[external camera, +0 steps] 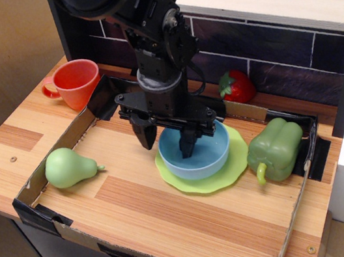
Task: Take bowl off plate
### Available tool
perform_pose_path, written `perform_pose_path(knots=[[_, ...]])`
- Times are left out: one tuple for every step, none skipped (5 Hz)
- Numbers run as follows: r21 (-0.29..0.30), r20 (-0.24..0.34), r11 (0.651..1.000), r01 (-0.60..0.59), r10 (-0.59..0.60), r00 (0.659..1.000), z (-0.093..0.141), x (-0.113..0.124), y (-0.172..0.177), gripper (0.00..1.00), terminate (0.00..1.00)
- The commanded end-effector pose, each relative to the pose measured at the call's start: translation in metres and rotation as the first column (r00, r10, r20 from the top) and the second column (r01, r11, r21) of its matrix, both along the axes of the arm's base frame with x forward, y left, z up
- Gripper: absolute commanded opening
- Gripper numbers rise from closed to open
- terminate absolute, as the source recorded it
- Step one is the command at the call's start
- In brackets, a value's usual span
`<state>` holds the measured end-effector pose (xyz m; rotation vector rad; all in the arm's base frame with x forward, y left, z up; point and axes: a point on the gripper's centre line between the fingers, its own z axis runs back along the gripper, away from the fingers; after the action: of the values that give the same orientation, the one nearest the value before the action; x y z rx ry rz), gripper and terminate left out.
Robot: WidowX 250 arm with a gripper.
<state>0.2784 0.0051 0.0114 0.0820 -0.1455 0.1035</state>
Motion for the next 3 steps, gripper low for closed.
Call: perform_pose_path(knots=[[-0.033,0.060,0.999,-0.026,0.028,0.998,0.023,0.015,0.010,0.00,0.00],[-0.046,0.070,0.998,-0.046,0.049,0.996,0.033,0.017,0.020,0.00,0.00],[-0.044,0.094,0.996,-0.082,0.086,0.992,0.043,0.019,0.042,0.00,0.00]])
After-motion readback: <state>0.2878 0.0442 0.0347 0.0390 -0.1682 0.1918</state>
